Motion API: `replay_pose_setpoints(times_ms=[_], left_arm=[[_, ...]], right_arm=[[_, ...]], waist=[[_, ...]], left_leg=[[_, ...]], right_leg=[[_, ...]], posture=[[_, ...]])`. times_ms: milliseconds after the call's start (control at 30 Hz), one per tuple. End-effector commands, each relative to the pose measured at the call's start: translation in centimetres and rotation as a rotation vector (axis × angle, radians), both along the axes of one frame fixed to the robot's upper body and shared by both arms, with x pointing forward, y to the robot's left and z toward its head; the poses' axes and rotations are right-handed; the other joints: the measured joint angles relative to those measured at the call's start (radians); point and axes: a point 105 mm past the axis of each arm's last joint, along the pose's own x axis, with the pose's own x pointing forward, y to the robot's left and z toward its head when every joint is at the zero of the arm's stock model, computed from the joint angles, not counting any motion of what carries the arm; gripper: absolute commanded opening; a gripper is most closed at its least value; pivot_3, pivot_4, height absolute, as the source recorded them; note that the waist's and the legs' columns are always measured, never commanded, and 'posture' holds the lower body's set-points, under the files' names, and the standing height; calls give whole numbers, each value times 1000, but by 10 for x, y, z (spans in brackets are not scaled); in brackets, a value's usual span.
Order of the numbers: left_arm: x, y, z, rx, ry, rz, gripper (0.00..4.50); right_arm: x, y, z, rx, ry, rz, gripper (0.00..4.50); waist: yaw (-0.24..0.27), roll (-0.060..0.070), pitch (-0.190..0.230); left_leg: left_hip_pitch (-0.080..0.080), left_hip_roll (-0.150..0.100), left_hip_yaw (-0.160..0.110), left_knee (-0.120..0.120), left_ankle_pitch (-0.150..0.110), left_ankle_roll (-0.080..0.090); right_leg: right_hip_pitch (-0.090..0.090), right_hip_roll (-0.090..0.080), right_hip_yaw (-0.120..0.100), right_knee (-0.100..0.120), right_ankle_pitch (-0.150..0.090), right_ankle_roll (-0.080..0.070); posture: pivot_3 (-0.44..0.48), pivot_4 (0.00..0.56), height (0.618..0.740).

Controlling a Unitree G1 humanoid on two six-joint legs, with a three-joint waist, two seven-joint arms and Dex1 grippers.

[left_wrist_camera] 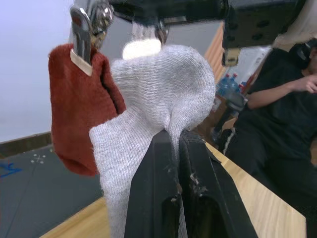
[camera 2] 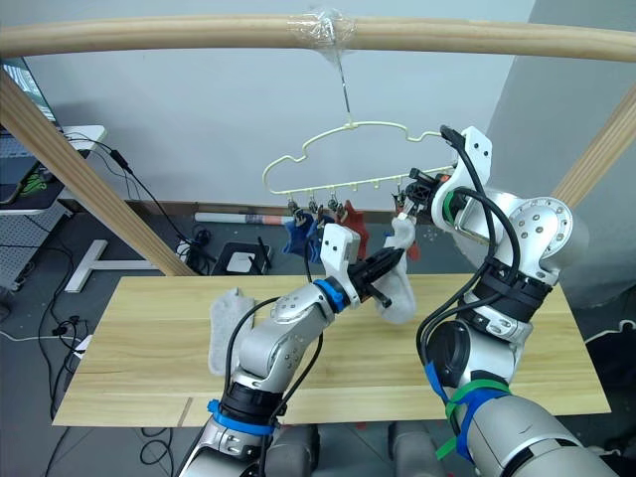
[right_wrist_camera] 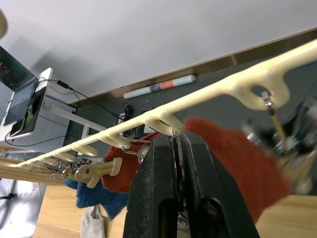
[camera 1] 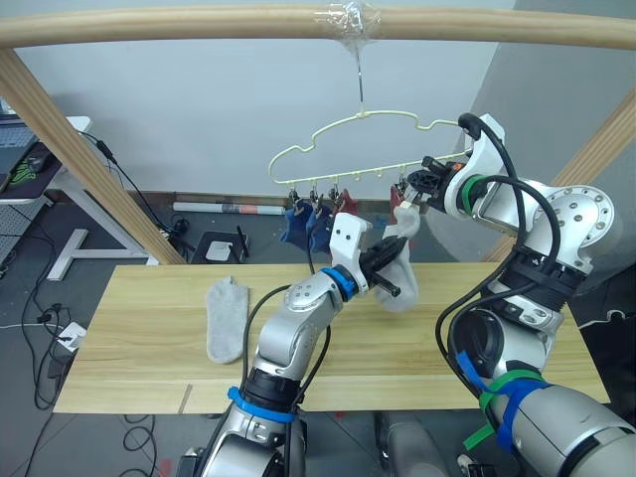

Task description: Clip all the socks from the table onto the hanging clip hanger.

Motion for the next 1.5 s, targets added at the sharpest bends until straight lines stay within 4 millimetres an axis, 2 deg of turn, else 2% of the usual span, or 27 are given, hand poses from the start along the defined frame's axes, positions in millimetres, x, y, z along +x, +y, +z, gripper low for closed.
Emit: replay_pose_setpoints(times_ms=[33,467,567,767,900,1067,1233,1367,1500], left_arm=[[-1,-2,15,-39,-48,1,40],[9,2,29,-61,-88,30,40],[5,0,28,-57,-87,16,0],[4,-2,29,-53,-86,7,0],[4,-7,29,-54,-80,-9,0],[6,-17,31,-150,17,-44,0],[7,-23,32,-254,144,-92,0],[18,-17,21,-225,162,-47,0],[29,-5,16,-227,147,10,1063]], right_arm=[[-1,-14,-3,-15,20,-63,0],[-2,-13,-4,-17,23,-54,0],[-4,-4,6,57,-22,-1,787],[-5,-2,11,63,-44,22,2917],[-13,0,22,55,-128,68,4364],[-39,-11,30,-92,-286,124,4440],[-46,-21,30,-132,-342,81,4440],[-50,-30,26,-241,-409,21,4440],[-58,-30,16,-356,-487,15,4500]], waist=[[0,0,0],[0,0,0],[0,0,0],[-12,2,1],[-24,2,1],[-24,2,1],[-39,2,1],[-50,2,1],[-54,2,2]], left_leg=[[0,0,0,0,0,0],[0,0,0,0,0,0],[0,0,0,0,0,0],[-1,0,0,-1,0,0],[-1,0,1,-2,0,0],[-4,0,1,-2,0,0],[-4,0,2,-1,-1,0],[-5,1,3,-1,0,0],[-7,0,4,0,0,0]], right_leg=[[0,0,0,0,0,0],[0,0,0,0,0,0],[0,0,0,0,0,0],[-2,0,0,0,0,1],[-4,0,1,1,1,1],[-4,0,1,0,0,3],[-7,0,1,1,0,3],[-9,1,2,2,0,4],[-10,1,4,1,0,5]], posture=[[-11,240,740],[-6,242,740],[-6,242,740],[-9,243,740],[-19,240,740],[-28,240,740],[-60,237,740],[-78,234,740],[-82,234,740]])
